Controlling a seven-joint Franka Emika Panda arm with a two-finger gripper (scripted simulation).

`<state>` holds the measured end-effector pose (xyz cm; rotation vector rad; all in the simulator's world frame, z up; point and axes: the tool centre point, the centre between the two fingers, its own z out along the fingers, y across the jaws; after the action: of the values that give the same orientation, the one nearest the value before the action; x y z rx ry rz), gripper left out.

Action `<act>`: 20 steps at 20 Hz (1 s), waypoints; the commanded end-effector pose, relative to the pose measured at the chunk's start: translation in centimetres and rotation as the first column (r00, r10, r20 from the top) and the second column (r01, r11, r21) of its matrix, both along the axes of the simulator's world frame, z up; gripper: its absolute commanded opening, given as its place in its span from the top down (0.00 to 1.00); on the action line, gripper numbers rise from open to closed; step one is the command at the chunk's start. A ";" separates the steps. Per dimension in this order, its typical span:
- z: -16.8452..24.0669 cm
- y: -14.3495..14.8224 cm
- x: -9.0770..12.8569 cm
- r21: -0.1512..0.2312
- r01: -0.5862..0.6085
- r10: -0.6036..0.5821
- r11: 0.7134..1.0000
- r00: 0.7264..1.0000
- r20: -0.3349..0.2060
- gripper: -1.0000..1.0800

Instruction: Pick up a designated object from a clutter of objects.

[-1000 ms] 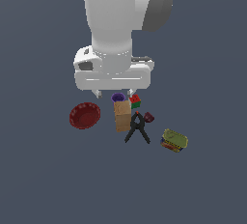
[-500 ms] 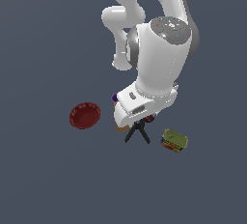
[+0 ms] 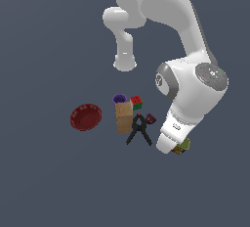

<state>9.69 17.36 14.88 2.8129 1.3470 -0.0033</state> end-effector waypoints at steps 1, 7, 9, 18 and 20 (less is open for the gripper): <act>-1.5 1.9 0.0 0.007 -0.072 0.072 0.997 0.997 -0.003 0.04; -3.6 4.6 -0.3 0.019 -0.171 0.171 0.985 0.985 -0.007 0.04; -3.9 5.0 -0.4 0.021 -0.185 0.185 0.983 0.983 -0.008 0.04; -5.5 5.0 -0.5 0.021 -0.185 0.185 0.982 0.983 -0.009 0.04; -6.7 5.0 -0.5 0.021 -0.187 0.187 0.982 0.982 -0.008 0.04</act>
<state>9.27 22.40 9.09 2.6939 1.6150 0.0011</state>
